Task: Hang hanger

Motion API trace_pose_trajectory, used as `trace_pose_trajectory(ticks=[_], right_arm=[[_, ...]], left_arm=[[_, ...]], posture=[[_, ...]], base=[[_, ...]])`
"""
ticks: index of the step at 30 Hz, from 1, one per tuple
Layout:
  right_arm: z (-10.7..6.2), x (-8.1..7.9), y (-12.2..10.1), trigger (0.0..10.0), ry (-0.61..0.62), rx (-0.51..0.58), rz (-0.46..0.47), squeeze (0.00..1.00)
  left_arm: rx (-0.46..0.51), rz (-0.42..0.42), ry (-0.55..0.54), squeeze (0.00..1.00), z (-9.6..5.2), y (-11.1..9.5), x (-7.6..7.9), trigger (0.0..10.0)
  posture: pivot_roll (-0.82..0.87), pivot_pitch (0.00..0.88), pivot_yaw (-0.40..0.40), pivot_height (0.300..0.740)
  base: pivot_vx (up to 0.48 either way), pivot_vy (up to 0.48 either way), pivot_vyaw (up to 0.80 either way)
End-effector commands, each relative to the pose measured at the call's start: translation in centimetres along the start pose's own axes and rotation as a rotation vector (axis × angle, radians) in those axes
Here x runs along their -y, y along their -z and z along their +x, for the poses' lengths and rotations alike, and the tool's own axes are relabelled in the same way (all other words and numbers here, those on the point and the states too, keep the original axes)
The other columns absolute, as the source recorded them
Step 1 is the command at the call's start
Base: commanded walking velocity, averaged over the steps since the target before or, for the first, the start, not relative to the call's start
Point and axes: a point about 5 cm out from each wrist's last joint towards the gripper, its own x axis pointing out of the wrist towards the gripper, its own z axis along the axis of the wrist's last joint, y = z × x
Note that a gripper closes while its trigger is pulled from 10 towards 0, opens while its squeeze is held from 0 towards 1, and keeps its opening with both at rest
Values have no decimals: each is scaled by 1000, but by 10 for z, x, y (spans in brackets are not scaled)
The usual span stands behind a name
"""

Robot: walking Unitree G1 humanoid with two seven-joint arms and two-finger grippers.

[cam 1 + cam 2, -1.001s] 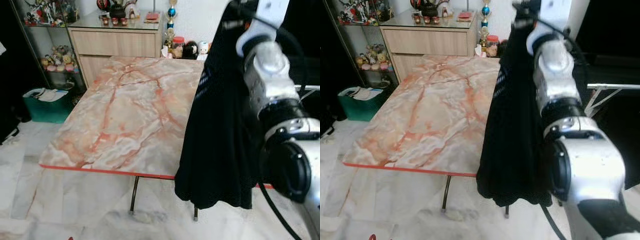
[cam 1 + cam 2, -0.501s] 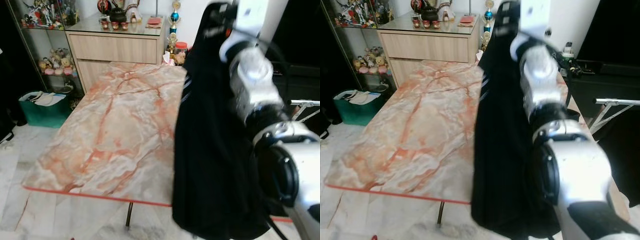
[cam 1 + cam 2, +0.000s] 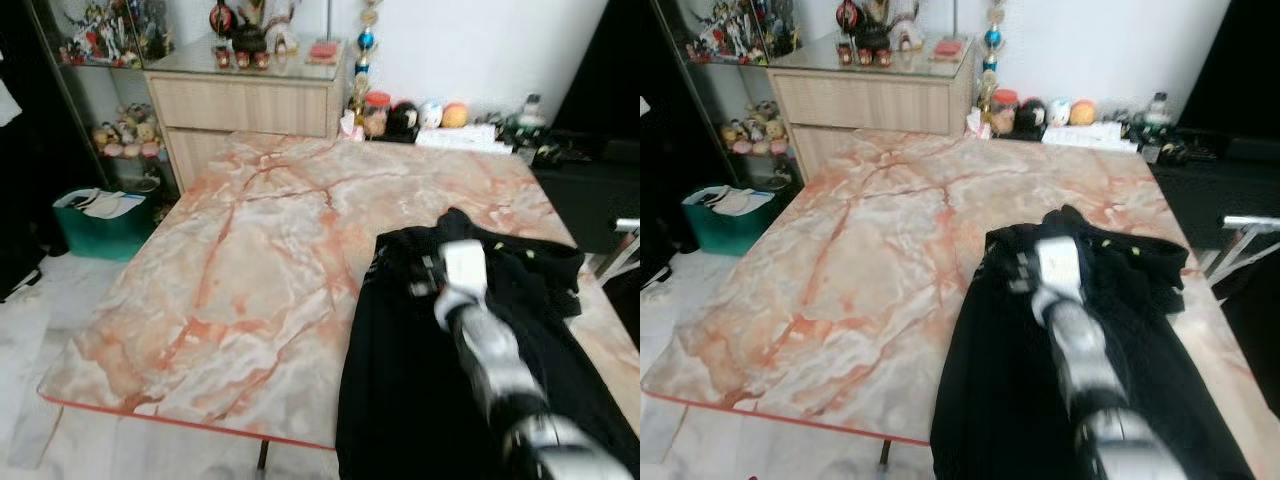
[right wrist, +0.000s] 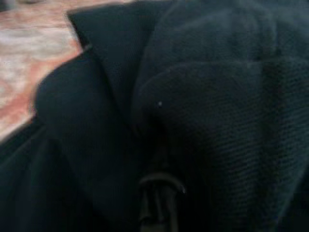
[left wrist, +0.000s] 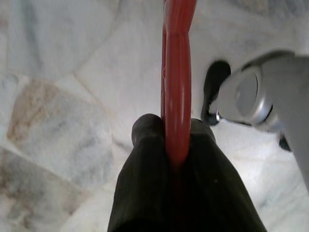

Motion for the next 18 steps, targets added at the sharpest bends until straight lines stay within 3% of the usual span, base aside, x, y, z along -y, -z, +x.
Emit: trace_pose_trajectory(ticks=[1, 2, 3, 8, 11, 13, 18], right_arm=[[-6, -11, -29, 10000, -6, 106, 4, 0], [-11, -11, -29, 10000, 1, 112, -1, 0], [-16, -11, -28, 10000, 25, 121, -11, 1000], [-38, -7, -24, 10000, 150, 145, 26, 1000], [-46, -9, -21, 10000, 161, 136, 35, 1000], [-61, -15, -22, 10000, 168, 113, 55, 1000], [-72, -15, -12, 10000, 224, 33, 53, 1000]], left_arm=[[-2, 40, -3, 0, 0, -1, -4, 10000], [-1, 40, -3, 0, 0, -2, -5, 10000], [2, 39, -3, 0, 0, -3, -5, 10000], [22, 29, 2, 0, 1, -10, 2, 10000], [24, 31, 4, 0, 2, -11, 5, 10000], [28, 32, 7, 0, 2, -14, 7, 10000], [20, 55, -7, 0, 1, -17, -8, 10000]], posture=[[17, 0, 33, 740], [17, 0, 33, 740], [19, 0, 28, 740], [15, 0, 22, 740], [17, 0, 19, 740], [17, 0, 17, 740], [10, 0, 17, 740]], base=[[0, 0, 0], [0, 0, 0], [0, 0, 0], [0, 0, 0], [0, 0, 0], [0, 0, 0], [0, 0, 0]])
